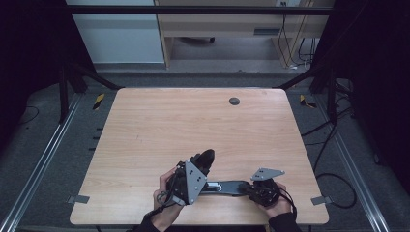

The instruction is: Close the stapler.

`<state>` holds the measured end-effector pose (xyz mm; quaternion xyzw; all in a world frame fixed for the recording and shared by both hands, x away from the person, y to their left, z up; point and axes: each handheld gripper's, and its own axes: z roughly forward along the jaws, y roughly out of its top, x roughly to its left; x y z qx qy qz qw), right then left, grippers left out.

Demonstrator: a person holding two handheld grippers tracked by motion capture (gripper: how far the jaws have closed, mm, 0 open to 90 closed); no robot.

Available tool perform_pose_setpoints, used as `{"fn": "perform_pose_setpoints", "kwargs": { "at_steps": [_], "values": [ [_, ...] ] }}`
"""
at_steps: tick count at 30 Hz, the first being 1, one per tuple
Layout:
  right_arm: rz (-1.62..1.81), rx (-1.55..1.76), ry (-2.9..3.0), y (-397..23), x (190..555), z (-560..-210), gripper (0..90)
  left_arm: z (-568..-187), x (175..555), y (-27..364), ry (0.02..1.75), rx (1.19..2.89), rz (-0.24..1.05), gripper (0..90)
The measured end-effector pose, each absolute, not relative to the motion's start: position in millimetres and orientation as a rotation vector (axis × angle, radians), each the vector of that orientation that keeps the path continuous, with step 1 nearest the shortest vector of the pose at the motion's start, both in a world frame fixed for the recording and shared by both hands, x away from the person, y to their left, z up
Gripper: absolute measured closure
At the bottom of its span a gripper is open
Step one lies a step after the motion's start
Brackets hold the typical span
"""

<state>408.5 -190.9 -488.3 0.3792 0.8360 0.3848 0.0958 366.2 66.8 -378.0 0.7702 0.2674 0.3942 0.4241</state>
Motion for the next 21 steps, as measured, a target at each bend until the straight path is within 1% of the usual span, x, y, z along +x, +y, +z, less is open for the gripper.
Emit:
{"fn": "perform_pose_setpoints", "kwargs": {
  "at_steps": [21],
  "values": [
    [1.141, 1.13, 2.476, -191, 408, -488, 90.0, -386, 364, 48, 0.632, 1.954, 1.067, 56.8]
  ]
}}
